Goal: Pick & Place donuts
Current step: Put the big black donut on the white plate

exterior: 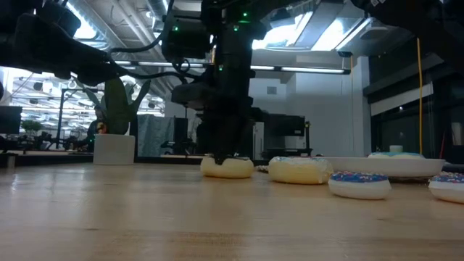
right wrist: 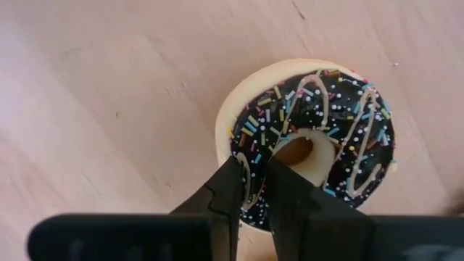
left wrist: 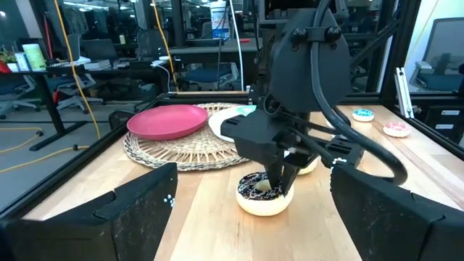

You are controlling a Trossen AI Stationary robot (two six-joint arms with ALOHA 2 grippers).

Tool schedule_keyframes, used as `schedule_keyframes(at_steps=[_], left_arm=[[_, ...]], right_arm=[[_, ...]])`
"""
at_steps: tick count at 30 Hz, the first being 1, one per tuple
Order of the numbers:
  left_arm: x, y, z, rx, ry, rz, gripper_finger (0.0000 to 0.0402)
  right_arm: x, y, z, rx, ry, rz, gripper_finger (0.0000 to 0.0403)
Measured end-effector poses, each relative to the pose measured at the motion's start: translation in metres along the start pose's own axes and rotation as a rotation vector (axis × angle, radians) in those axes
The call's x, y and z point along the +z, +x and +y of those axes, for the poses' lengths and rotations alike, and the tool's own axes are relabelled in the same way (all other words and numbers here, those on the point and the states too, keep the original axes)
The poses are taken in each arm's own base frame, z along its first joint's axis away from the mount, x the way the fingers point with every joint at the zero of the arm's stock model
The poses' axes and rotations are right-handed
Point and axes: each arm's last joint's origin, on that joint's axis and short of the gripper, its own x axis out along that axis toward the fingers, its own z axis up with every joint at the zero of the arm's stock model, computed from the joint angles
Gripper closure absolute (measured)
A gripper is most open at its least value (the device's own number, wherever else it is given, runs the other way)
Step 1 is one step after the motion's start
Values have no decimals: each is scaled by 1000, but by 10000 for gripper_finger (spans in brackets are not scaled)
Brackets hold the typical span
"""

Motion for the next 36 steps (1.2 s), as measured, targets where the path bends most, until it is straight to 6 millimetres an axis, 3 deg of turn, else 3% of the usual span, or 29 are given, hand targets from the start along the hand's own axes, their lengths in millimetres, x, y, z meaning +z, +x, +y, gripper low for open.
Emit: schedule_keyframes(at_steps=[21, 36], left_arm=[[0, 0, 0, 0, 0, 0, 48], [0, 0, 0, 0, 0, 0, 49]], right_arm=[[6, -78, 2, 8, -105, -17, 346], [-6, -93, -1, -4, 17, 46, 346]])
